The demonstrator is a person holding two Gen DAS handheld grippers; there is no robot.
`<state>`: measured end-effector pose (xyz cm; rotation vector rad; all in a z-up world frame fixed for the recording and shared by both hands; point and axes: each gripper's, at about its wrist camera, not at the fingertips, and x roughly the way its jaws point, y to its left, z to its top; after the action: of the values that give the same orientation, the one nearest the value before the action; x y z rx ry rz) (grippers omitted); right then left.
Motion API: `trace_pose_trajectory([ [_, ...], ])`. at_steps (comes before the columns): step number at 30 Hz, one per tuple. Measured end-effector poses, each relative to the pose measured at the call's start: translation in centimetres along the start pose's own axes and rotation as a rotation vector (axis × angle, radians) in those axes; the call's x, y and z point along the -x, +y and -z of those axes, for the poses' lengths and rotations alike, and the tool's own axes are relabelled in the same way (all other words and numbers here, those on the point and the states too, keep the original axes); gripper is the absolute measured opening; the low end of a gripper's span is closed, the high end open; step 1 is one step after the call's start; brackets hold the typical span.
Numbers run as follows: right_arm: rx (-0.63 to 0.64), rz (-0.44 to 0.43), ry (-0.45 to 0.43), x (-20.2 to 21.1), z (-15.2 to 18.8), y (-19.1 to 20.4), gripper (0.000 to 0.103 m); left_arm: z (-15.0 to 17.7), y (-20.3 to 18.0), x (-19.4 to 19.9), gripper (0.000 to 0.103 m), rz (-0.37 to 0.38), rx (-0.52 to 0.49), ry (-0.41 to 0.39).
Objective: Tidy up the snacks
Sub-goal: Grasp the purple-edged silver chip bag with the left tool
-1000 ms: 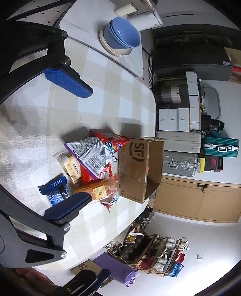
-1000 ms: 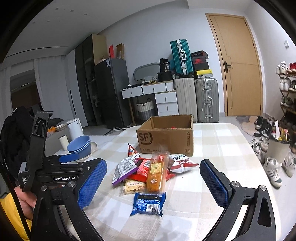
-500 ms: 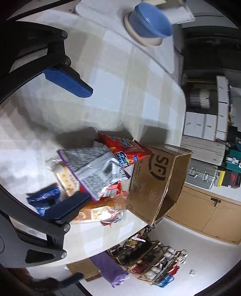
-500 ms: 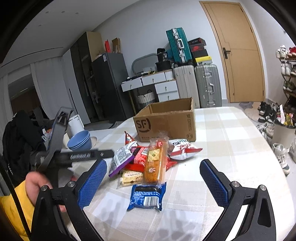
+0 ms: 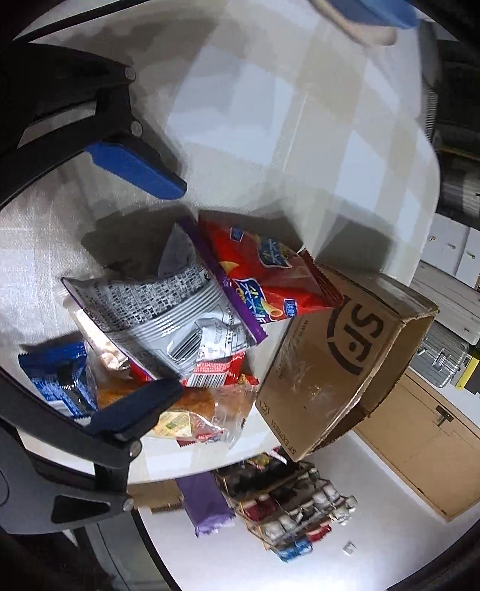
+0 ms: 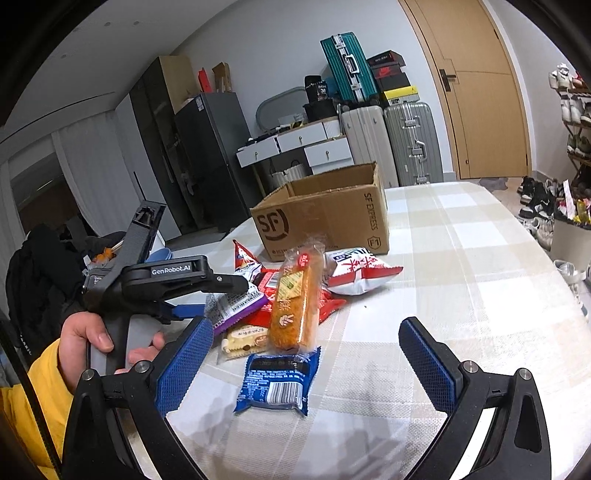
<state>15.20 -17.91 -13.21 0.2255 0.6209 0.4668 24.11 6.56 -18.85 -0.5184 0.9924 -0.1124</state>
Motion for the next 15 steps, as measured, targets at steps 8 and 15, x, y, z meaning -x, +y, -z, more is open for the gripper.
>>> trace_pose_trajectory([
  [8,-0.016,-0.003,0.022,-0.56,0.1,-0.17,0.102,-0.4,-0.07,0.31,0.029,0.063,-0.049,-0.018],
  [15,-0.015,-0.02,0.048,-0.81,-0.13,0.53,0.102,-0.41,0.58,0.84,0.024,0.069,-0.083,-0.026],
])
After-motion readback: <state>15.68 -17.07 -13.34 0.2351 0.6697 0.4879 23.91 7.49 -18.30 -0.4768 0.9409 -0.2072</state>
